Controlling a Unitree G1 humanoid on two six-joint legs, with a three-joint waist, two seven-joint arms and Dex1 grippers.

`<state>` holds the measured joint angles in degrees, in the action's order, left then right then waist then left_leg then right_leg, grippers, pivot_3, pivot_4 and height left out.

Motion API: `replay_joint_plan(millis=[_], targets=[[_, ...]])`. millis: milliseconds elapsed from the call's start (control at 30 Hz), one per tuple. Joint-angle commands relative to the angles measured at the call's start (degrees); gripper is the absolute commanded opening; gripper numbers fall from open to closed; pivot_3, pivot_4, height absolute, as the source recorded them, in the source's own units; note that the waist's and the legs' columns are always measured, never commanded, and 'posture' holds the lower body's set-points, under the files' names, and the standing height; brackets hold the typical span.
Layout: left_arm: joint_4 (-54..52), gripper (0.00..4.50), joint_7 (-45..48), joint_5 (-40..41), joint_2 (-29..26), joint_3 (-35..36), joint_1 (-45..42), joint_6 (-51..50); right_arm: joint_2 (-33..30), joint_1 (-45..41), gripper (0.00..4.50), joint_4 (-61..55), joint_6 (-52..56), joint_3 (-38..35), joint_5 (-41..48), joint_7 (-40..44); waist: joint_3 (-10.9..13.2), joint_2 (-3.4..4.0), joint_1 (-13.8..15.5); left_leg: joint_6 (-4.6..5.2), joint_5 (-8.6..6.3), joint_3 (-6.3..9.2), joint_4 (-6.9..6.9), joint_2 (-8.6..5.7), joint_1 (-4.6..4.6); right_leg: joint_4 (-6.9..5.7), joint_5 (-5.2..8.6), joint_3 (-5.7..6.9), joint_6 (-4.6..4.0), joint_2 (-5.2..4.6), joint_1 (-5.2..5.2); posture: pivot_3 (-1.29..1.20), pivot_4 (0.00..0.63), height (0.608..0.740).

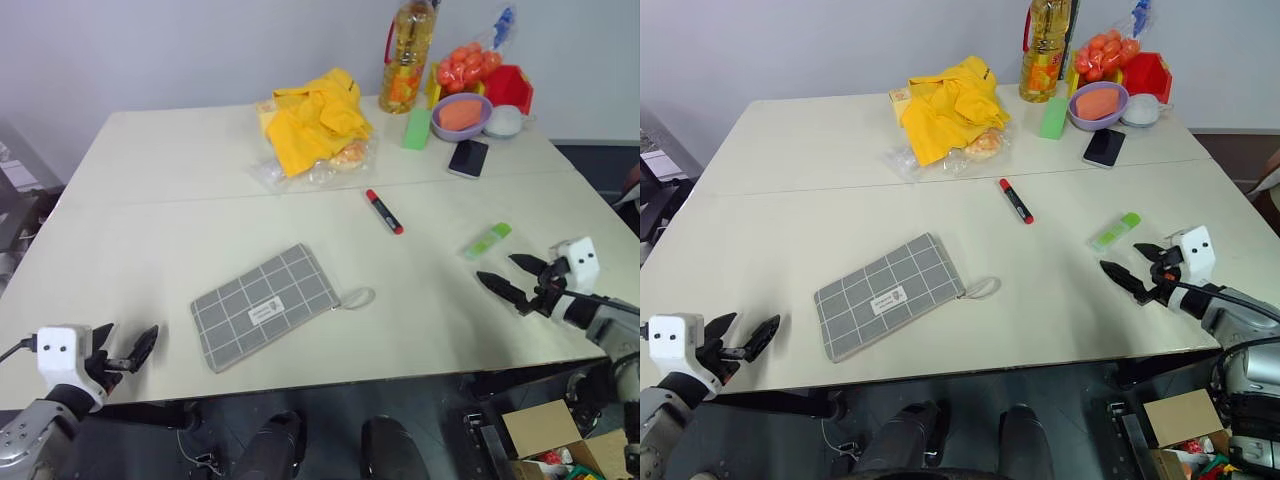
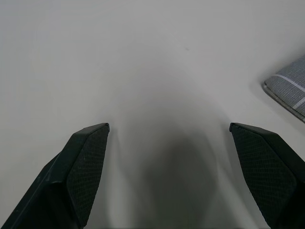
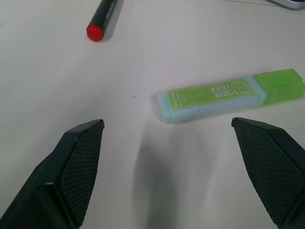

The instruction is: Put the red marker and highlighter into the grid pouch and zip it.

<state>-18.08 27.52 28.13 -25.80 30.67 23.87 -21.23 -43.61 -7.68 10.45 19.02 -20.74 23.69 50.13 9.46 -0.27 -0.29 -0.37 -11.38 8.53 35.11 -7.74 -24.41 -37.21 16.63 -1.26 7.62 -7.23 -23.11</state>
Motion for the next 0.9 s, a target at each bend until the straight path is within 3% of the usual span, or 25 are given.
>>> replay_joint_plan(millis=[33, 400, 567, 667, 867, 900], targets=[[-1.68, 4.33, -0.52, 0.57, -0.01, 0.67, -0.29, -0.16, 0.19, -1.25, 4.49, -0.36, -1.19, -0.31, 0.27, -0.07, 0.00, 0.00, 0.05, 0.00, 0.00, -0.01, 0.00, 0.00, 0.00, 0.00, 0.00, -0.01, 0.00, 0.00, 0.00, 0.00, 0.150, 0.740], [-0.63, 4.33, -0.33, -0.72, 0.61, 0.29, -2.44, 3.04, 0.43, -3.17, 4.49, -5.90, 1.96, 1.56, 3.68, 3.29, 0.00, 0.00, 0.05, 0.00, 0.00, -0.05, 0.01, 0.03, 0.00, 0.00, 0.00, -0.04, 0.00, 0.02, -0.01, 0.00, 0.150, 0.740], [-0.52, 4.33, -0.67, -1.29, 2.08, -0.60, -4.57, 6.17, 4.49, -7.89, 4.49, -13.88, 4.96, 7.45, 6.04, 2.81, 0.00, 0.00, -0.33, 0.00, 0.00, -0.08, 0.01, 0.10, 0.00, 0.01, -0.02, -0.05, -0.03, 0.07, -0.02, 0.00, 0.150, 0.740], [-0.52, 4.50, -0.24, -2.33, 3.11, -2.03, -4.97, 8.14, 8.36, -11.18, 3.61, -15.51, 5.28, 12.30, 5.14, 1.85, -0.01, -0.03, -0.29, -0.02, -0.02, -0.15, 0.00, 0.21, 0.01, 0.03, -0.04, -0.08, -0.05, 0.15, -0.05, 0.00, 0.150, 0.740], [-0.91, 4.50, 1.30, -3.87, 3.12, -3.77, -2.65, 10.13, 15.44, -16.67, 0.37, -16.20, 8.20, 22.82, 0.70, -2.67, -0.01, -0.06, -0.22, -0.02, -0.09, -0.17, 0.00, 0.22, 0.00, 0.07, -0.14, -0.14, 0.12, 0.21, -0.12, 0.00, 0.150, 0.740], [-0.89, 4.50, 1.58, -4.02, 2.92, -3.86, -2.49, 10.37, 16.11, -17.10, 0.02, -15.63, 7.63, 23.87, -0.62, -3.49, -0.01, -0.06, -0.07, -0.02, -0.09, -0.17, -0.01, 0.23, 0.00, 0.07, -0.15, -0.14, 0.10, 0.23, -0.13, 0.00, 0.150, 0.740]])
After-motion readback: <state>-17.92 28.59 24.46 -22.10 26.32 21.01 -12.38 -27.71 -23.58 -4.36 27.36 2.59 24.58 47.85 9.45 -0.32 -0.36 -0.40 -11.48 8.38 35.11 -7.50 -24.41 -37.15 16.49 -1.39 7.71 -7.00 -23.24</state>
